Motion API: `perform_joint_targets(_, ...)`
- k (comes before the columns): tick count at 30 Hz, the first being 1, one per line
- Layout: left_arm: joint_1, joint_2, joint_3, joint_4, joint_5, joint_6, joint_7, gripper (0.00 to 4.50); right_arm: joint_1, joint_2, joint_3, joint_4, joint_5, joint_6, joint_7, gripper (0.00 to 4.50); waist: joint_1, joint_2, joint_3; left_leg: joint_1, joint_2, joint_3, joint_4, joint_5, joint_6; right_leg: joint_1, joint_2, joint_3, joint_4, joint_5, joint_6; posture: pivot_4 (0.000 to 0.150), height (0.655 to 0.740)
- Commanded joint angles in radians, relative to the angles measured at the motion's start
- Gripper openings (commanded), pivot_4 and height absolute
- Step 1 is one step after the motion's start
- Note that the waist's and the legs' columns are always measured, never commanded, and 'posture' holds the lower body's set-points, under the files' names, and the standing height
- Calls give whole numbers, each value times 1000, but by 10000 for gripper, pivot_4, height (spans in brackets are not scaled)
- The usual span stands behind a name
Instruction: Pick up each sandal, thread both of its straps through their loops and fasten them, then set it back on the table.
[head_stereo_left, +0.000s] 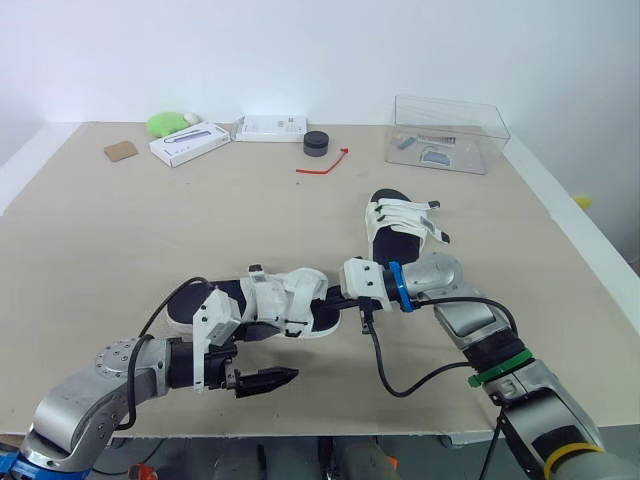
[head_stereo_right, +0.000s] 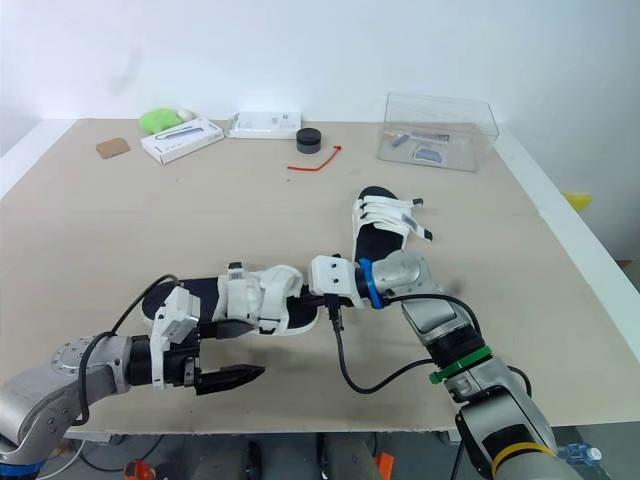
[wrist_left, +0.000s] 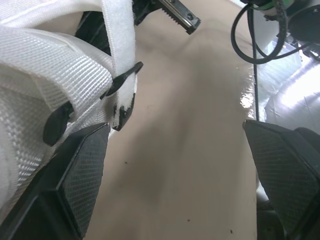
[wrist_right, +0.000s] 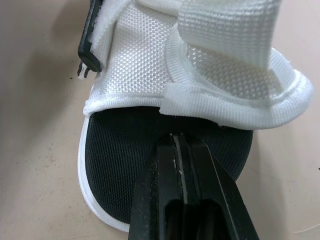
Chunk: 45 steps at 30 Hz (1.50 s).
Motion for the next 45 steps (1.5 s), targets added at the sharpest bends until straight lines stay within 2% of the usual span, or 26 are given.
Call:
perform_joint_targets(1,-4,-16,-11,0,7,-35,2,43974,15,-10,13,-7,-23,6,9,0,0,0,0,0,0,0,0,0,0,0,0,0,0,0,0,1500,7400)
perform_joint_targets(15,-10,-56,-85,21,81,-118,-3,43974,25,-20,9,-18,-27,2,6,0,0,0,0,0,0,0,0,0,0,0,0,0,0,0,0,1500,7400)
perform_joint_targets(23,-31,-62,-65,25,84,-146,1,43974,28,-19,11,-23,-27,3,4,0,0,0,0,-1,0,0,0,0,0,0,0,0,-1,0,0,1500,7400)
perform_joint_targets(29,-14,-51,-35,13,55,-129,-1,43974,26,-17,11,-20,-28,4,3,0,0,0,0,-1,0,0,0,0,0,0,0,0,-1,0,0,1500,7400)
perform_joint_targets(39,46,-85,56,-20,-55,-73,100,43974,20,-17,8,-10,-29,1,2,0,0,0,0,0,0,0,0,0,0,0,0,0,-1,0,0,1500,7400)
perform_joint_targets(45,60,-65,79,-23,-73,-63,105,43974,13,-12,9,-3,-31,-1,2,0,0,0,0,0,0,0,0,0,0,0,0,0,-1,0,0,1500,7400)
